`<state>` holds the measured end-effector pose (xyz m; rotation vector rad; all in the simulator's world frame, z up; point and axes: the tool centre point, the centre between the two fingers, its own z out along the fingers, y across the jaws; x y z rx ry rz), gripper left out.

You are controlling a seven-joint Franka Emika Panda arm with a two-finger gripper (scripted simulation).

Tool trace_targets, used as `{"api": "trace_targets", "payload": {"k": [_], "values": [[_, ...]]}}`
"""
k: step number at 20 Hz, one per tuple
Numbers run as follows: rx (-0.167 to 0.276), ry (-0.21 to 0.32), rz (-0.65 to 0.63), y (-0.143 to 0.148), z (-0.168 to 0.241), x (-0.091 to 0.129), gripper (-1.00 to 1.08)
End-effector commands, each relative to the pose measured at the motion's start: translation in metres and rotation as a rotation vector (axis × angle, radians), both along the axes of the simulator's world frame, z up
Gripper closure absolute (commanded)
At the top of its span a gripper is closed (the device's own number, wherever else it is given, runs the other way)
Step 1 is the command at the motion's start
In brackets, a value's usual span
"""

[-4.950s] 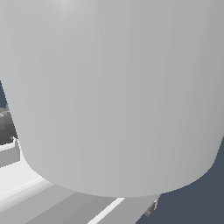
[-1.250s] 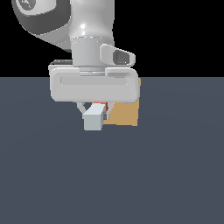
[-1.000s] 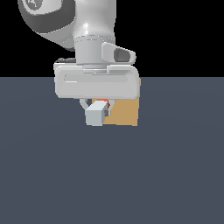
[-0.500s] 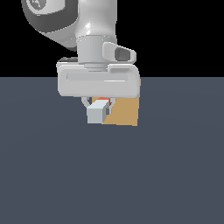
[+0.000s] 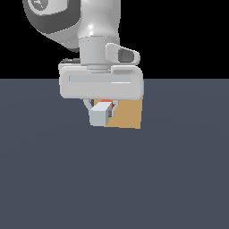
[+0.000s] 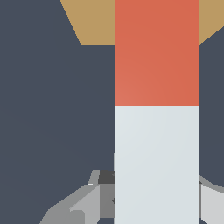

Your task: Insert the peg into the horizontal hole in a box.

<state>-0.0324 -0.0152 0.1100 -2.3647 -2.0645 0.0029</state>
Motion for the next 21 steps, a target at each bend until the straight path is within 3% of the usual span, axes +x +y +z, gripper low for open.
{"api": "trace_targets", "payload": {"k": [1,14,21], "values": [[0.000,-0.002,0.001,0.005,0.001,0.001,1.08],[0.001,-0.005,0.001,0.086,0.002,0.011,1.08],[0.000,-0.005,0.001,0.101,0.003,0.015,1.08]]}}
